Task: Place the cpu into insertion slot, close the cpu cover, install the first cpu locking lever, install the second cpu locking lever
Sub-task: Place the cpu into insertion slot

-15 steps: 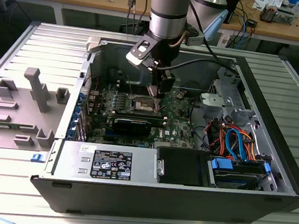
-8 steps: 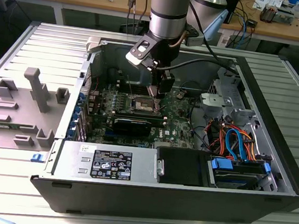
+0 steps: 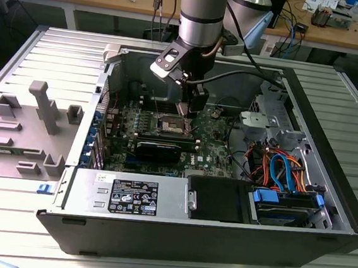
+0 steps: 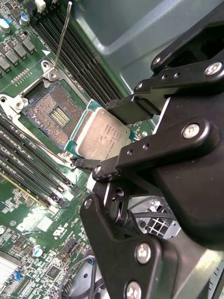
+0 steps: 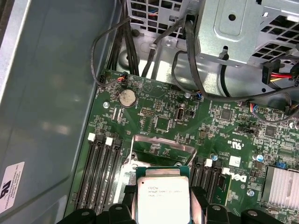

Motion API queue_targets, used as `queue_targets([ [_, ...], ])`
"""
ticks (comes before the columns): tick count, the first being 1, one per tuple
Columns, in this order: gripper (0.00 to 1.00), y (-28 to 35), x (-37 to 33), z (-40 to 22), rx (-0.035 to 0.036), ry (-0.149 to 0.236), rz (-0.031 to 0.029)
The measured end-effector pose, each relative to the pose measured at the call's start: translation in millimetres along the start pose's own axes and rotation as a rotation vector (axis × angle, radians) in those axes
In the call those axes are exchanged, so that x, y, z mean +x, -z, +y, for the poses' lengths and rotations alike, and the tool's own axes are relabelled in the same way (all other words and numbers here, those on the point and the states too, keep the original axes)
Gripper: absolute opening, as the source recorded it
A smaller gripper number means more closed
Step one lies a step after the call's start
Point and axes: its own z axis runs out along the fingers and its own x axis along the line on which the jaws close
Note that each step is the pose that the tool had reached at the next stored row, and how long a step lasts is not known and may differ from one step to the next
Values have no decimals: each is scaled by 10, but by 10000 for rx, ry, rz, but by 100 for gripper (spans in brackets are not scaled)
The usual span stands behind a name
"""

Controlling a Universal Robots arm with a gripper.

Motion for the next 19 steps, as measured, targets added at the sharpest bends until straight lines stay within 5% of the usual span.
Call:
queue_targets([
  [19,55,-15,1,-1,29,-388,-77],
])
